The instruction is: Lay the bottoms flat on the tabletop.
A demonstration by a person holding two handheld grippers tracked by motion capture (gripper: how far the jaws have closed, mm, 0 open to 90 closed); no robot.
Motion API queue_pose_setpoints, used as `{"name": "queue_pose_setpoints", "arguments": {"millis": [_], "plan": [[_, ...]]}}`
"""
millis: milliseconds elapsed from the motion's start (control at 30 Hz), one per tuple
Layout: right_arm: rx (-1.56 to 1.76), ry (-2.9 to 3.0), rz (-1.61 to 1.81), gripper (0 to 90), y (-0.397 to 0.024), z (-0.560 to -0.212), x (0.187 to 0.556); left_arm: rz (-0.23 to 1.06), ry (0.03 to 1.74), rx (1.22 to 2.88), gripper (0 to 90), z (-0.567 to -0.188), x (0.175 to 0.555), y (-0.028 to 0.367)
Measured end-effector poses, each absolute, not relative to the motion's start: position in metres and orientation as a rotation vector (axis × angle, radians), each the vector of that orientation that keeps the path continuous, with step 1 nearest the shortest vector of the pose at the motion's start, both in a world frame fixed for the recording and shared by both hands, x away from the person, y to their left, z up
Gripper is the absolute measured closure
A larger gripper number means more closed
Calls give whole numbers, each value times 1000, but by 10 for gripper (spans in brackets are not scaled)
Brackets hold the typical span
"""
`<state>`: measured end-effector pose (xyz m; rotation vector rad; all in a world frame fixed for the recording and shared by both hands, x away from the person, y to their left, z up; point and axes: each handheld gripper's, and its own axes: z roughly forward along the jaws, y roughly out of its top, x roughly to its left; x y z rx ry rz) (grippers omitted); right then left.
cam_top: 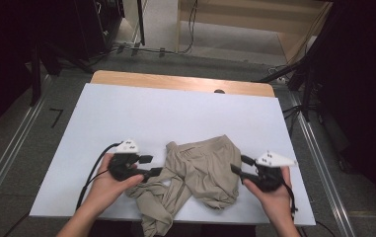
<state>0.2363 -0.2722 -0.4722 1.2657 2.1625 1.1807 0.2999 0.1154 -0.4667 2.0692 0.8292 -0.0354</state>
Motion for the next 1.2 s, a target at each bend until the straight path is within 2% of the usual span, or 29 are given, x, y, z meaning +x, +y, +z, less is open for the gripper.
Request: {"name": "queue_pose_setpoints", "arguments": {"millis": [100,167,200,233,300,333,400,500,667,767,933,967,1000,1033,1067,1100,1133,1200], "plan": [[1344,2135,1088,384,-273,-483,282,-69,934,2064,301,-478,322,88],[1401,2166,1032,318,-273,-497,310,-83,991,2097,300,-488,331,74],[1443,2187,991,314,-273,-504,322,-89,1010,2114,307,-493,335,70],[1478,2188,976,345,-274,-511,331,-68,1036,2136,372,-495,337,69],[1493,2196,968,476,-275,-520,339,-76,1045,2135,638,-496,340,74],[1483,2184,959,656,-275,-519,340,-80,1031,2138,735,-494,340,77],[1497,2236,969,867,-279,-516,342,-34,998,2149,878,-488,342,86],[1450,2188,1022,884,-288,-501,343,31,969,2091,899,-472,351,106],[1427,1983,1239,887,-309,-457,353,227,954,1954,900,-431,374,134],[1373,1931,1272,887,-301,-426,370,372,927,1900,900,-400,395,134],[1330,1828,1252,887,-283,-383,409,403,989,1798,900,-377,442,137],[1343,1802,1249,886,-282,-381,418,403,988,1767,898,-378,453,137],[1366,1780,1237,882,-281,-380,430,432,1006,1743,857,-381,463,136],[1398,1758,1212,819,-281,-382,441,465,1054,1747,693,-387,474,135],[1433,1746,1186,628,-280,-386,450,441,1100,1760,503,-395,482,135],[1482,1760,1201,469,-281,-392,459,402,1124,1774,427,-403,487,137],[1524,1781,1227,407,-281,-399,462,380,1139,1782,393,-411,488,139],[1533,1813,1219,365,-278,-415,459,298,1127,1786,339,-425,482,142]]}}
